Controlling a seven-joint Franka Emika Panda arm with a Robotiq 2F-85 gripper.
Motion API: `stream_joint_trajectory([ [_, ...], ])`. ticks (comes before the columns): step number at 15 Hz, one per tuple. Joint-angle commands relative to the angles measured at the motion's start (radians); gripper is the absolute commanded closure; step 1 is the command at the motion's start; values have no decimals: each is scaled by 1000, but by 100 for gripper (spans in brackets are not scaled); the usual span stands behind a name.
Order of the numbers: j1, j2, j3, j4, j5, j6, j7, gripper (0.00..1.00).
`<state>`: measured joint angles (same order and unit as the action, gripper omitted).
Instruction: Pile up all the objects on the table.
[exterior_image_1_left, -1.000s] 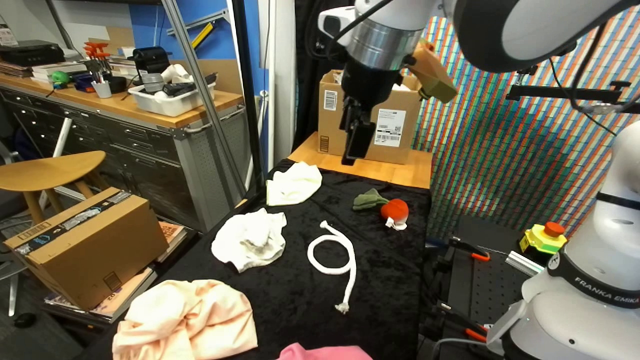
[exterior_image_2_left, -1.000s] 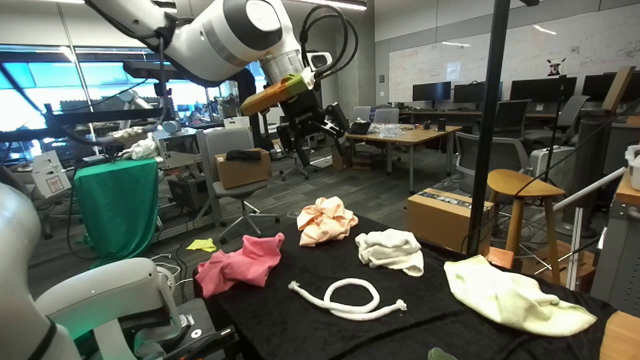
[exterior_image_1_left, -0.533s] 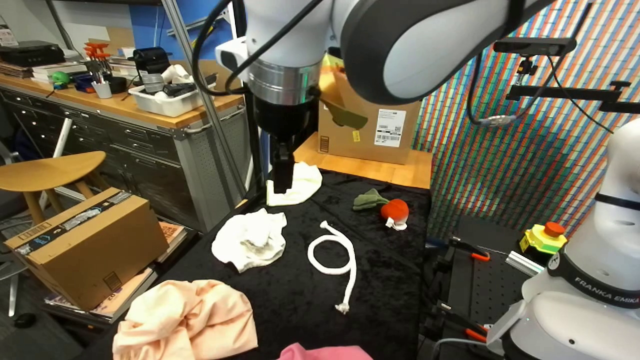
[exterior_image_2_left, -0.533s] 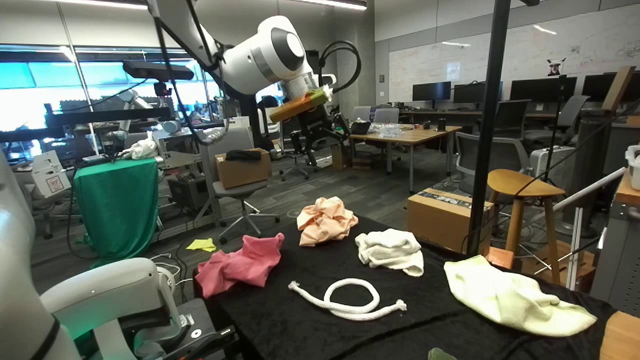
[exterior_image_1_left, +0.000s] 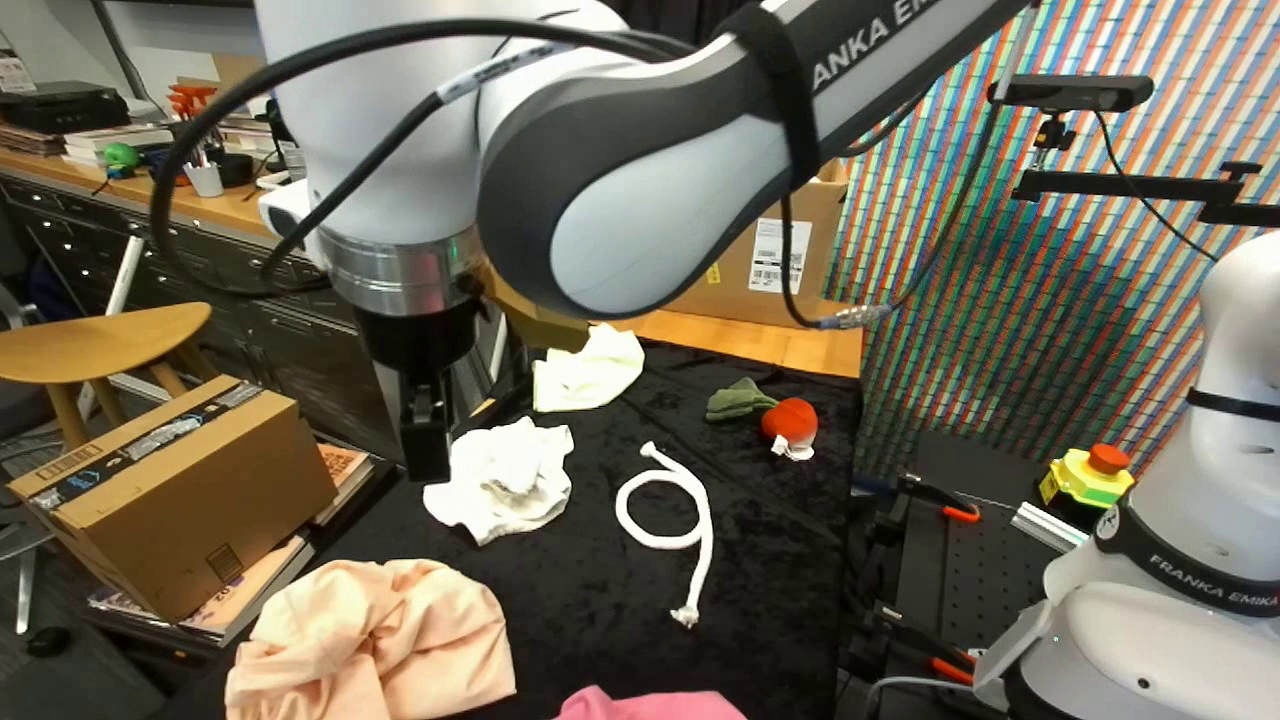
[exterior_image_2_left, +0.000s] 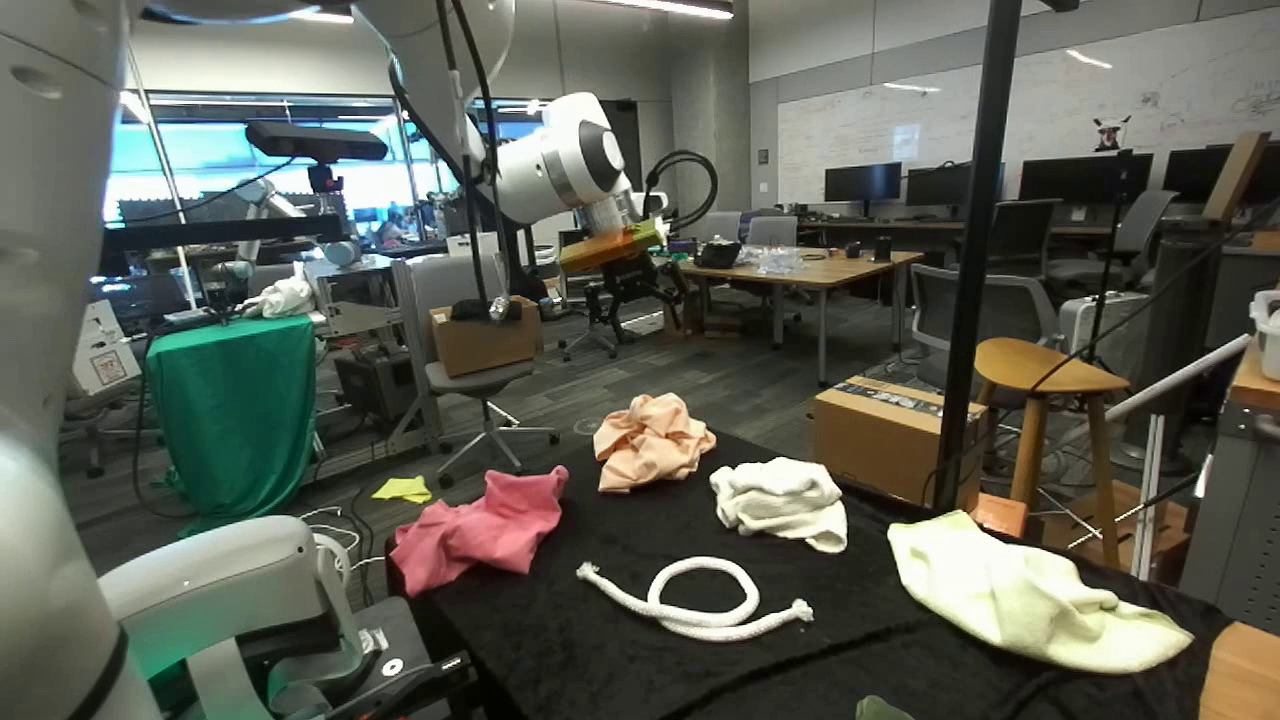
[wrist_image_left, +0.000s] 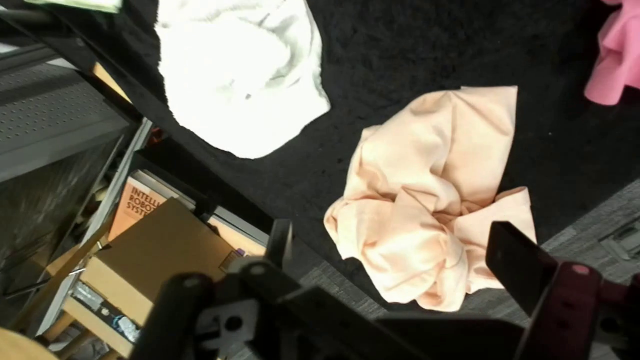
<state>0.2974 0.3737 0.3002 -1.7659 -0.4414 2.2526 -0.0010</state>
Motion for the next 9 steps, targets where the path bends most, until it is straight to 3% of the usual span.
stream_joint_trajectory([
  [1, 39, 141, -13, 137, 94, 34, -43, 0],
  [6, 54, 285, -3, 222, 226, 94, -112, 0],
  [9, 66, 358, -11, 268, 250, 136, -131, 0],
])
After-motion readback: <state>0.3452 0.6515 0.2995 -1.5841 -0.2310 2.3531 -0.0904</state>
